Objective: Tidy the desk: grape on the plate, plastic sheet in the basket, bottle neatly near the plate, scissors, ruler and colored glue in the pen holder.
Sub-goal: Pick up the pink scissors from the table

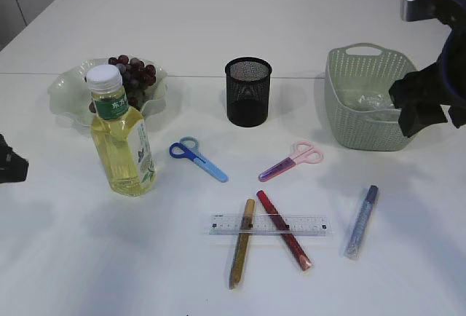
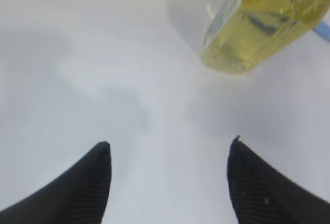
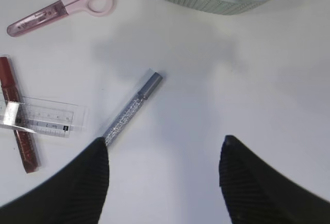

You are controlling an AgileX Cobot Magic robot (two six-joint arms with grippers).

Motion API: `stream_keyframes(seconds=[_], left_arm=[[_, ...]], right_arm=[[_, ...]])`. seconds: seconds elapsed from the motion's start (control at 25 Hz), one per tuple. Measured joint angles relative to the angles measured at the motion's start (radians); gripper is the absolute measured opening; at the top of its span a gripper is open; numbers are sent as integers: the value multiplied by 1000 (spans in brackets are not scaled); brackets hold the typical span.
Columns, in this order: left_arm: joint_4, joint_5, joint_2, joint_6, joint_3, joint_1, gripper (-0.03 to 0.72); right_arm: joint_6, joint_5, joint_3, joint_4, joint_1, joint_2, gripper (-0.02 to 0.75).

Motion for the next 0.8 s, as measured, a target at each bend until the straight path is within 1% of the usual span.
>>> stream_keyframes(seconds=[0.2,0.36,0.52,0.68,0.8], left_arm=[[-25,281,-2,0,-63,0,508],[-53,422,-2,0,-94,0,505],[-67,457,-6,2,-103,0,484],[-71,444,-6,3,-103,0,461],[-71,418,-6,3,-103,0,456]], right_arm=[[0,-20,0,2,0,0,523],[0,-54,0,10,0,0,524],[0,-61,0,50,0,0,524],[0,-61,-7,150,0,2,523],[9,-35,-52,205,0,26,524]])
